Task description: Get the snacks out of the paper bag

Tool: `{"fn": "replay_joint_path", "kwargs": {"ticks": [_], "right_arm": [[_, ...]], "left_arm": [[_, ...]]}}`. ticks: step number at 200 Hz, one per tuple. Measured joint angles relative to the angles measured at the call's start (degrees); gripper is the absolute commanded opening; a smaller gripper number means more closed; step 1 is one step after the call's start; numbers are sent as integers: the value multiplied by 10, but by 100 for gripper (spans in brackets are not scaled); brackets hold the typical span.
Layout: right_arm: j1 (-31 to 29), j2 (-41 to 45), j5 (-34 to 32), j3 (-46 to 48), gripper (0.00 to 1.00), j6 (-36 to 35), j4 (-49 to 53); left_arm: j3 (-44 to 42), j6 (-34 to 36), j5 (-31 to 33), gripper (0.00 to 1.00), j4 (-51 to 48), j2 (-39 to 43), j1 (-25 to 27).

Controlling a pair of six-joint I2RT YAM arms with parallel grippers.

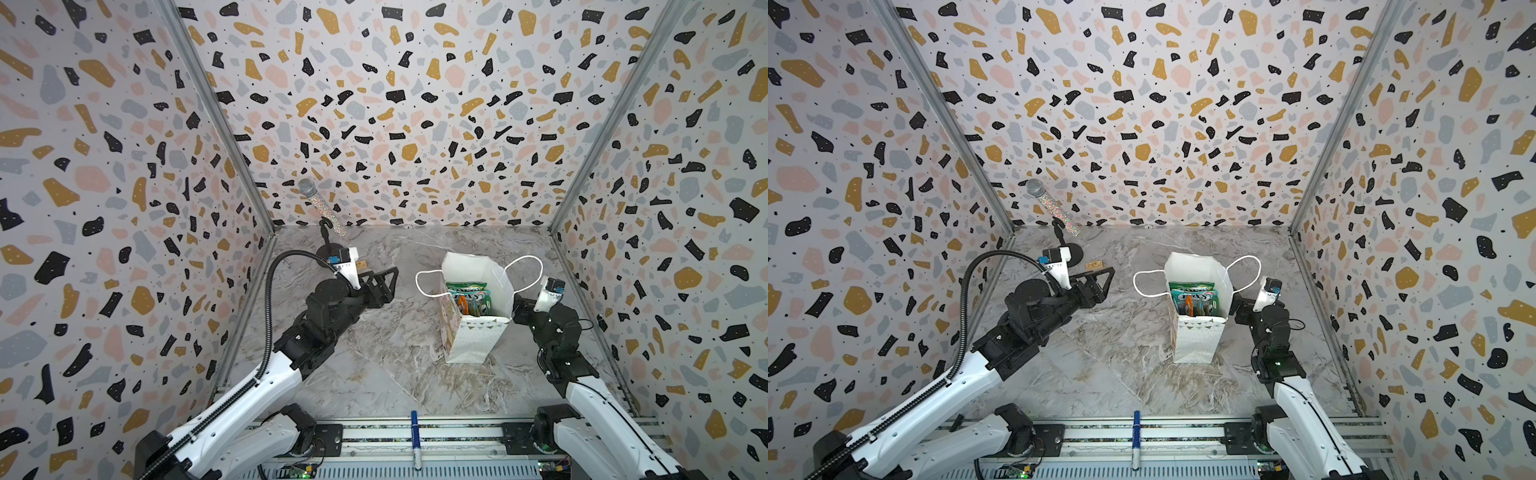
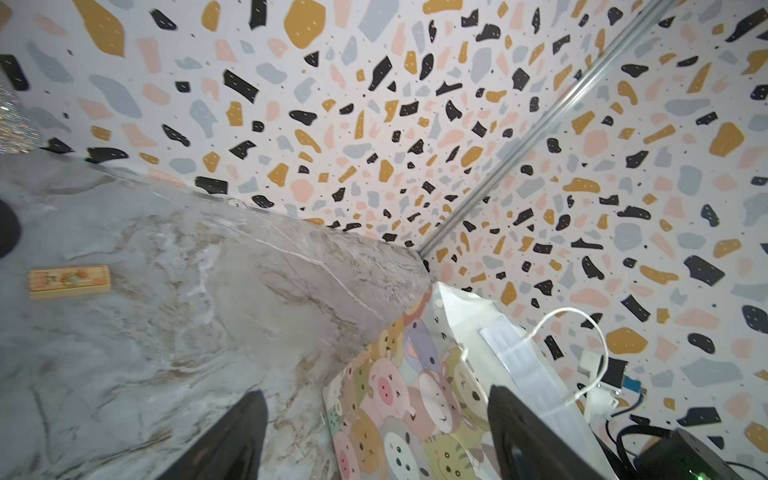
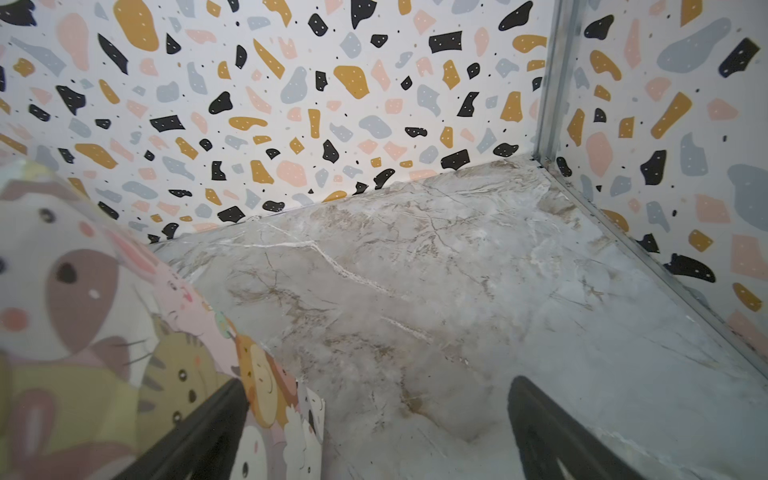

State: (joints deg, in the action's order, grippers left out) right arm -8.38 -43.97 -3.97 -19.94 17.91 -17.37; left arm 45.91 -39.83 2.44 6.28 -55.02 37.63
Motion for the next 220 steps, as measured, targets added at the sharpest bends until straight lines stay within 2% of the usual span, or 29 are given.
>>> {"fn": "replay_joint_path", "kwargs": {"ticks": [27, 77, 127, 138, 157, 168, 191, 220], "right_arm": [[0, 5, 20, 0, 99, 1, 19], [0, 4, 38, -3, 99, 0, 42], [0, -11, 51, -15, 99, -3, 46], [0, -16, 54, -17, 99, -4, 47], [0, -21, 58, -19, 99, -5, 47], [0, -23, 58, -19, 99, -5, 48], [0, -27, 56, -19, 99, -6, 50], [0, -33, 41, -19, 99, -7, 56]], "left_arm": [[8, -19, -20, 79, 21, -46, 33], [33, -43, -39, 67, 72, -106, 59], [55, -61, -49, 45, 112, -150, 59], [58, -64, -50, 44, 120, -160, 59], [60, -68, -52, 30, 123, -169, 59], [60, -72, -52, 18, 126, -172, 59], [63, -75, -54, 0, 130, -176, 59], [69, -72, -54, 0, 129, -177, 59]]}}
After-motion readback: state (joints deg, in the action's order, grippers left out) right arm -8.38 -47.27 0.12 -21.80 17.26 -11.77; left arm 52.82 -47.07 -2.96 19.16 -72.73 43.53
